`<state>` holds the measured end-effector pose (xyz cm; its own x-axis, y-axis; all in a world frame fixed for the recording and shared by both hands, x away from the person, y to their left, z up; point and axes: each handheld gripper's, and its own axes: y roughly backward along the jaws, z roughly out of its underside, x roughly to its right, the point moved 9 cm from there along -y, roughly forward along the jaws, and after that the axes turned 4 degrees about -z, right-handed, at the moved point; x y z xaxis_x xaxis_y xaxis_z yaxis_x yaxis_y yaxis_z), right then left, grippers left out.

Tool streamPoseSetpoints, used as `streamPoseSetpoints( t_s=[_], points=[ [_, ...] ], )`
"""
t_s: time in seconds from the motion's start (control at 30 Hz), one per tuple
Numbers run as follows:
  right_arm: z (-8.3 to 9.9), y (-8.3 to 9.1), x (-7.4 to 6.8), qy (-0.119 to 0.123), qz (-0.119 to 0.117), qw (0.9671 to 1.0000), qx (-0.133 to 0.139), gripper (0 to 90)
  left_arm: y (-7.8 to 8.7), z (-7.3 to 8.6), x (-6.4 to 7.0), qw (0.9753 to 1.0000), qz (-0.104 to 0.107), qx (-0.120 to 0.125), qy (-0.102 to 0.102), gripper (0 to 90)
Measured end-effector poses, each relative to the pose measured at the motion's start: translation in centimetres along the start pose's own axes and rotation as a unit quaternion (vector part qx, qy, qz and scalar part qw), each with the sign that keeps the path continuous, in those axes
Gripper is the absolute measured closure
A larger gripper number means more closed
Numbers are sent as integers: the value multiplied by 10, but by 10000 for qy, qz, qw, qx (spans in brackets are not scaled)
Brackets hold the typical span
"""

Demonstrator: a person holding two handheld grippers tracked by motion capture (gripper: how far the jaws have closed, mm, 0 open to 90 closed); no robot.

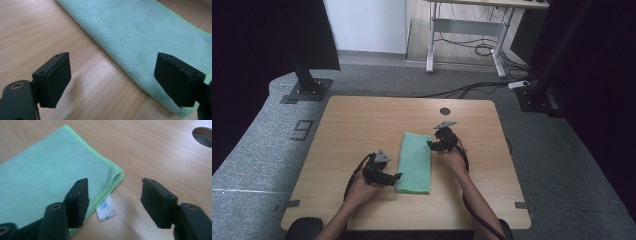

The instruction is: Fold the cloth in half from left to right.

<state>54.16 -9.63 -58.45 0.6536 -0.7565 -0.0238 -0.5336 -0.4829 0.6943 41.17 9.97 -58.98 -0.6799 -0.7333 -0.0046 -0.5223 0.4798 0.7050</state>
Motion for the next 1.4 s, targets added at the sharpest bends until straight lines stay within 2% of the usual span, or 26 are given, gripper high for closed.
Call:
streamPoseSetpoints(
  t_s=[0.13,0.3,0.47,0.57,0.67,0.87,1.03,1.23,1.4],
  points=[
    [6,21,-3,32,-118,9999,91,281,10,1,-7,10000,17,38,36,137],
    [20,46,-9,91,-245,9996,136,196,19,10,-17,9999,-131,-36,-73,94],
    [37,71,-14,74,-250,9995,194,140,25,23,-28,9998,-177,-64,54,79],
    [48,82,-17,46,-249,9994,217,131,27,30,-33,9996,-244,-104,34,49],
    [59,90,-20,27,-216,9995,228,83,27,35,-37,9994,-300,-157,37,22],
    [78,97,-24,29,-118,9998,144,17,23,42,-38,9991,-336,-253,2,0],
    [91,97,-27,60,-100,9999,66,0,20,46,-37,9990,-336,-289,1,0],
    [102,91,-29,106,-121,9999,-4,0,14,51,-36,9989,-304,-369,-26,0],
    [111,83,-31,147,-133,9997,-104,0,13,51,-36,9990,-291,-329,2,0]
  ],
)
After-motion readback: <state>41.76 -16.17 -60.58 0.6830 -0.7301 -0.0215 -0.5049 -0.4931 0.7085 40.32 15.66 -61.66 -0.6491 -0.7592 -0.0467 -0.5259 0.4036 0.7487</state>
